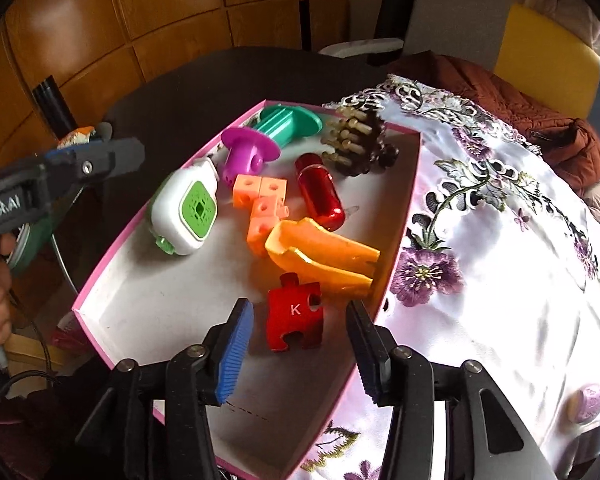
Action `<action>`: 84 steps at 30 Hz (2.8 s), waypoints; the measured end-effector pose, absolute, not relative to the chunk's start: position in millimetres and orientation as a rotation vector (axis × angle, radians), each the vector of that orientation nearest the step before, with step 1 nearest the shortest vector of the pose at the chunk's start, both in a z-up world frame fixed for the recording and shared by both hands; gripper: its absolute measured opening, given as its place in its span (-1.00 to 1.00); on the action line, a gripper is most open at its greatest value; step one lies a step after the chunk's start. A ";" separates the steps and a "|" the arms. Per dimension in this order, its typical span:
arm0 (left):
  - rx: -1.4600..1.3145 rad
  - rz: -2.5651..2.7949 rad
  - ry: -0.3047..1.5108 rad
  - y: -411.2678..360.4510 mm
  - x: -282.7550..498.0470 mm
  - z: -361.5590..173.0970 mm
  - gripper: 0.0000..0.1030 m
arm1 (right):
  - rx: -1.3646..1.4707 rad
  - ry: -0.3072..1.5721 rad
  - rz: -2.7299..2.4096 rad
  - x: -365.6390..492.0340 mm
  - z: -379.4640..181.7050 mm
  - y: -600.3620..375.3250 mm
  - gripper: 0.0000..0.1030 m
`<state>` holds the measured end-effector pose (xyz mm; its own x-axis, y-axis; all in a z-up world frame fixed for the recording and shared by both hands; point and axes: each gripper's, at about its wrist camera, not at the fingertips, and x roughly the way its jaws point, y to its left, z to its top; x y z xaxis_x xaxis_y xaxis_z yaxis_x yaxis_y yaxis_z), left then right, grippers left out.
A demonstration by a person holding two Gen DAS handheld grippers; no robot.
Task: Organize rigid objects
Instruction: 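Carry the red K puzzle piece with the right tool into the tray and release, then reach both tools to the purple sponge and the black cup on the tablecloth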
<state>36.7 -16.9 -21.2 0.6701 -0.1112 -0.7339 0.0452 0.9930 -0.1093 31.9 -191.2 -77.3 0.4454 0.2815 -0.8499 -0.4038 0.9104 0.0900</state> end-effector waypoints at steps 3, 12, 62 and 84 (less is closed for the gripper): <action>-0.076 -0.092 0.829 -19.4 36.0 -20.2 0.30 | -0.117 1.004 0.419 28.6 -69.1 -197.4 -0.04; -0.043 -0.120 0.823 -31.5 33.2 -17.8 0.30 | -0.081 0.951 0.375 21.9 -48.7 -220.6 0.00; 0.148 -0.482 0.875 -166.9 25.1 -19.4 0.30 | 0.566 0.801 -0.617 -27.4 -48.2 -562.5 0.69; 0.384 -0.822 0.865 -320.5 22.1 -44.3 0.30 | 0.493 0.851 -0.624 -19.1 -49.4 -555.8 0.80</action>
<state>22.1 -320.5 -44.3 0.3761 -0.4777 -0.7940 0.7687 0.6392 -0.0204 -19.1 -555.8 -49.4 0.5036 -0.3049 -0.8083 0.6790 0.7182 0.1521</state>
